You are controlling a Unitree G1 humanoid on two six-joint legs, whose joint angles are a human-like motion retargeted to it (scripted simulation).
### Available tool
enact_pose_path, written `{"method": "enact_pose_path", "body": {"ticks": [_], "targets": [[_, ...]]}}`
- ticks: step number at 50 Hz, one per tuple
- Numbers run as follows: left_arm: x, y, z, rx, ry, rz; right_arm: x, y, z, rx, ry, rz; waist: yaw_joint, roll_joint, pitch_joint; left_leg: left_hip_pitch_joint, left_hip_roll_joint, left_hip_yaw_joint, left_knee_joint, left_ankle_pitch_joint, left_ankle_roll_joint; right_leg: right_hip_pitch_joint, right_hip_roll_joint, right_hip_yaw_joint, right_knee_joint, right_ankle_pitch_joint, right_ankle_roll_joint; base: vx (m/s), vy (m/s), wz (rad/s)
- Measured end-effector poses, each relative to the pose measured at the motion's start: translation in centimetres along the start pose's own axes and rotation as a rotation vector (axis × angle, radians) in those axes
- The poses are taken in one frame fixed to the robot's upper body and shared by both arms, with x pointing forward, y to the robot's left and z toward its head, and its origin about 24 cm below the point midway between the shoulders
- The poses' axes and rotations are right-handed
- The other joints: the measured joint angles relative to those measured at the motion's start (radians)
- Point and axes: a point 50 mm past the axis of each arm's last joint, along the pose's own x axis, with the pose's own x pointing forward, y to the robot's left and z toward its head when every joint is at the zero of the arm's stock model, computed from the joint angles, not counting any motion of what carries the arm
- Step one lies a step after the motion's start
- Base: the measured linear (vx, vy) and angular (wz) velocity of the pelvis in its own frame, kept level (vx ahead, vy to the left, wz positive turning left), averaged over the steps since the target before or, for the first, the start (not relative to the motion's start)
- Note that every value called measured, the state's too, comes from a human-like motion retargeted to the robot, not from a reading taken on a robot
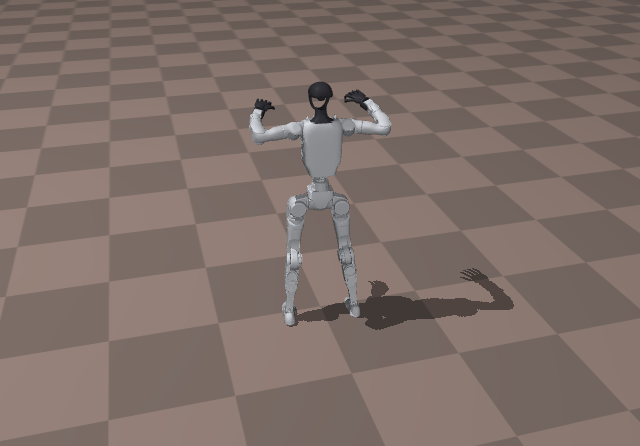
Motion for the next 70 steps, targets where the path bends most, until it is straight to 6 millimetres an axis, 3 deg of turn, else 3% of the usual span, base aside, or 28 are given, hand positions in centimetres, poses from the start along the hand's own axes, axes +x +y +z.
{"method": "enact_pose_path", "body": {"ticks": [30, 37, 41, 44, 47, 50, 53, 57, 60, 62, 65, 70], "targets": [[0.2, -0.3, 0.0, -0.011, -0.01, -0.013, 0.2, 0.2, 0.0, 0.012, -0.01, 0.007, 0.001, 0.002, -0.005, -0.005, -0.002, -0.004, -0.001, 0.003, 0.0, -0.003, -0.002, -0.004, -0.001, 0.002, 0.0, 0.0, 0.0, 0.0], [0.1, -1.1, -0.3, -0.071, 0.01, -0.029, 0.3, 1.3, 0.0, 0.081, -0.012, 0.031, 0.001, 0.001, -0.013, -0.007, -0.002, -0.004, -0.001, 0.004, 0.0, -0.004, -0.003, -0.004, -0.003, 0.003, 0.001, 0.0, 0.0, 0.0], [0.0, -2.7, -0.3, -0.176, 0.02, -0.048, 0.5, 3.0, 0.1, 0.192, -0.017, 0.035, 0.005, 0.0, -0.017, -0.006, -0.003, -0.001, -0.002, 0.004, 0.001, -0.004, -0.003, -0.001, -0.003, 0.003, 0.002, 0.0, 0.0, 0.0], [-0.1, -4.9, -0.4, -0.289, 0.041, -0.066, 0.4, 5.3, -0.1, 0.321, 0.008, 0.023, 0.011, -0.001, -0.013, -0.001, -0.003, 0.001, -0.003, 0.003, 0.002, -0.002, -0.003, 0.002, -0.002, 0.002, 0.002, 0.0, 0.0, 0.0], [-0.2, -8.7, -0.8, -0.451, 0.109, -0.083, 0.3, 9.0, -0.4, 0.482, 0.079, 0.013, 0.02, -0.001, -0.004, 0.007, -0.003, 0.002, -0.004, 0.001, 0.005, 0.004, -0.003, 0.004, 0.0, -0.002, 0.0, 0.0, 0.0, 0.0], [-0.3, -14.4, -1.3, -0.648, 0.244, -0.111, -0.4, 14.4, -0.6, 0.671, 0.218, 0.036, 0.035, 0.003, 0.009, 0.017, -0.004, 0.003, -0.006, -0.001, 0.008, 0.012, -0.003, 0.004, 0.003, -0.007, -0.004, 0.0, 0.0, 0.0], [-1.0, -22.2, -0.7, -0.841, 0.465, -0.186, -2.1, 22.0, 0.2, 0.879, 0.448, 0.119, 0.053, 0.006, 0.022, 0.029, -0.003, 0.003, -0.008, -0.004, 0.01, 0.021, -0.004, 0.003, 0.006, -0.013, -0.012, 0.0, 0.0, 0.0], [-5.0, -33.5, 3.6, -1.107, 0.89, -0.394, -6.5, 33.8, 4.7, 1.136, 0.863, 0.372, 0.057, 0.005, 0.033, 0.041, -0.002, 0.003, -0.011, -0.005, 0.014, 0.032, -0.003, 0.001, 0.008, -0.021, -0.026, 0.0, 0.0, 0.0], [-9.8, -39.2, 8.6, -1.283, 1.275, -0.6, -11.4, 39.7, 9.5, 1.248, 1.165, 0.674, 0.051, 0.006, 0.038, 0.047, -0.001, 0.002, -0.01, -0.007, 0.014, 0.037, -0.001, 0.001, 0.011, -0.026, -0.035, 0.0, 0.0, 0.0], [-12.5, -40.5, 11.2, -1.343, 1.515, -0.648, -14.4, 41.1, 11.8, 1.245, 1.337, 0.792, 0.051, 0.006, 0.046, 0.051, 0.001, 0.004, -0.011, -0.007, 0.013, 0.039, 0.0, 0.003, 0.013, -0.028, -0.039, 0.0, 0.0, 0.0], [-15.3, -40.9, 14.5, -1.435, 1.786, -0.596, -17.7, 41.5, 14.4, 1.232, 1.508, 0.859, 0.056, 0.005, 0.062, 0.054, 0.002, 0.007, -0.011, -0.007, 0.014, 0.039, 0.001, 0.007, 0.014, -0.029, -0.041, 0.0, 0.0, 0.0], [-16.8, -41.0, 18.9, -1.605, 1.877, -0.466, -19.7, 40.9, 17.5, 1.406, 1.696, 0.658, 0.061, 0.003, 0.09, 0.051, 0.003, 0.015, -0.006, -0.011, 0.015, 0.036, 0.003, 0.014, 0.012, -0.027, -0.04, 0.0, 0.0, 0.0]]}}
